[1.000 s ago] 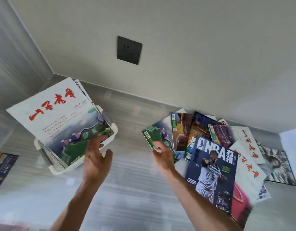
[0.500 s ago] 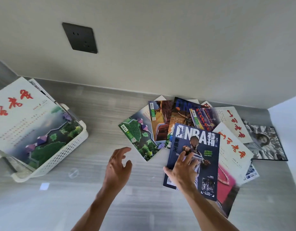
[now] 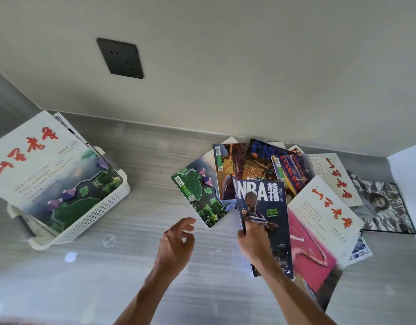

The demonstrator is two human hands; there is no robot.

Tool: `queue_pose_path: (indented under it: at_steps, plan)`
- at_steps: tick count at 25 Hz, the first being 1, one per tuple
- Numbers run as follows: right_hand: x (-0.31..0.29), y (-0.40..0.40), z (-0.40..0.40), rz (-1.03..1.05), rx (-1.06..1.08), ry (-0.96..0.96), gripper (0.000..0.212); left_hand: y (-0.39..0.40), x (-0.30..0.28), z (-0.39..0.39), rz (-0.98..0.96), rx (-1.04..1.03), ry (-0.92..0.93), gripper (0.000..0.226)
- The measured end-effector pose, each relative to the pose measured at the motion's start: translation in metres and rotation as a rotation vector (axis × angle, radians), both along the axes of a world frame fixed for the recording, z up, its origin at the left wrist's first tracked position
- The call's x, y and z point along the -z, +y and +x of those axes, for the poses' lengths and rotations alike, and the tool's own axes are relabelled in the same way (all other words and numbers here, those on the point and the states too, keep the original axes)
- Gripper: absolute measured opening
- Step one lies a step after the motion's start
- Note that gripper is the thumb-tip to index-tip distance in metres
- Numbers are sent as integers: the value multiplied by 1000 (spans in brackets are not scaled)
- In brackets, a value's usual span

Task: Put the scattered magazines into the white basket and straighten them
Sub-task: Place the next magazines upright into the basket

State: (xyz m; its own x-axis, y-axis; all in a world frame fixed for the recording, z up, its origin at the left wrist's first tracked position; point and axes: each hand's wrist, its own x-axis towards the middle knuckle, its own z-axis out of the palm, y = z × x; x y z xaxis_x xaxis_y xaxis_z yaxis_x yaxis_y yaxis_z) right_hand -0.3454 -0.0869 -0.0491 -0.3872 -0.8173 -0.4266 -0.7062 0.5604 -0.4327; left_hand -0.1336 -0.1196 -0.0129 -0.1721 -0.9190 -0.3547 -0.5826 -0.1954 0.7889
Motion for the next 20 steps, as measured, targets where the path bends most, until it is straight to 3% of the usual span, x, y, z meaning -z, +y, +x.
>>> queue_pose_path:
  at_steps: [2, 5, 7, 9, 10, 11, 13, 14, 16, 18, 20]
  plan:
    - [-11, -11, 17, -82, 154, -300, 13, 1, -5, -3, 15, -4, 35, 31]
    - [-30, -15, 66, -234, 192, -503, 14, -8, -19, -9, 163, -38, 229, 19]
    - [-42, -10, 98, -247, 93, -683, 20, -16, -27, -9, 303, -5, 355, 52]
    - [-52, -3, 116, -136, -69, -971, 51, -23, -34, -2, 245, -28, 171, 74]
    - [-55, -1, 120, -65, -158, -1079, 68, -27, -38, 7, 158, -64, 39, 66]
    - [-59, -2, 121, -4, -236, -1125, 78, -31, -42, 17, 76, -94, -49, 53]
    - [-62, -8, 119, 43, -252, -1188, 77, -37, -45, 37, -45, -122, -40, 35]
    - [-61, -13, 116, 31, -166, -1184, 68, -38, -45, 46, -78, -130, 18, 30]
    - [-57, -30, 108, -7, 22, -990, 59, -35, -48, 69, -143, -132, 144, 24]
    - [-52, -47, 98, -6, 100, -795, 67, -30, -58, 91, -198, -93, 276, 20]
    - [-48, -63, 101, 31, 195, -944, 77, -25, -68, 111, -236, -38, 373, 17]
